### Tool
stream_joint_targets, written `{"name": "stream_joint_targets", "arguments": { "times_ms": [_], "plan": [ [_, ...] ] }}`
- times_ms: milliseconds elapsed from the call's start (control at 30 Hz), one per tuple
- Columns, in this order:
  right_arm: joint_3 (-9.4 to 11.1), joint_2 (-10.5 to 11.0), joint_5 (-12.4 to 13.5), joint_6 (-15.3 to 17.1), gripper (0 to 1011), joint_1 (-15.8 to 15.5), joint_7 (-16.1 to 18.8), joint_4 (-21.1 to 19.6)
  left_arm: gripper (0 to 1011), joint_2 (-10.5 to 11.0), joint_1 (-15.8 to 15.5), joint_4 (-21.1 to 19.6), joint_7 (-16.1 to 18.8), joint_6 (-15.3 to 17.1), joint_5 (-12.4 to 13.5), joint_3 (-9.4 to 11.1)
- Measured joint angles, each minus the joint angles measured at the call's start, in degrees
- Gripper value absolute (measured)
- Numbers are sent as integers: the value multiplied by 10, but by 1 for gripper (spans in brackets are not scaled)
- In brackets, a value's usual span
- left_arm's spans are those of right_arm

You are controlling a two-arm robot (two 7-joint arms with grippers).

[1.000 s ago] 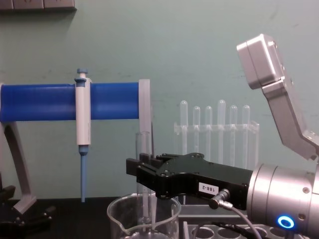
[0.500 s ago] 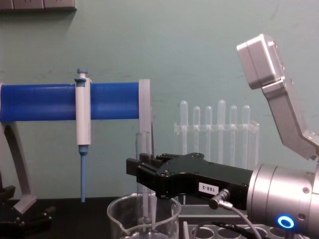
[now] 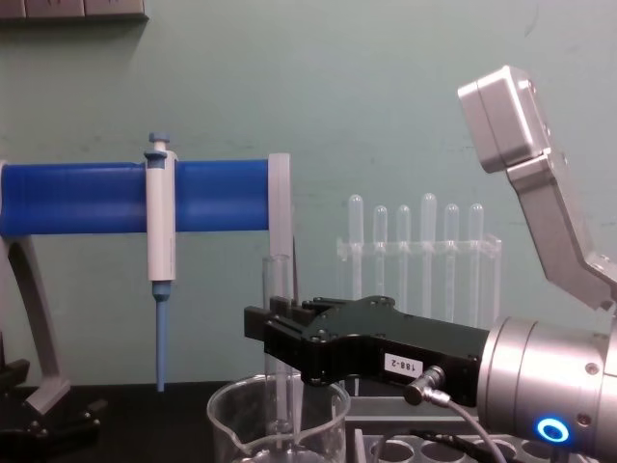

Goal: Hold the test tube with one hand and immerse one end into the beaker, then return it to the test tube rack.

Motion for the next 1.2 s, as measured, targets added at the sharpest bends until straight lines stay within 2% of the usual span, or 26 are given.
{"name": "stream_joint_targets", "arguments": {
  "times_ms": [1200],
  "plan": [
    [0,0,0,0,234,0,0,0,1000,0,0,0,0,0,0,0]
  ]
}}
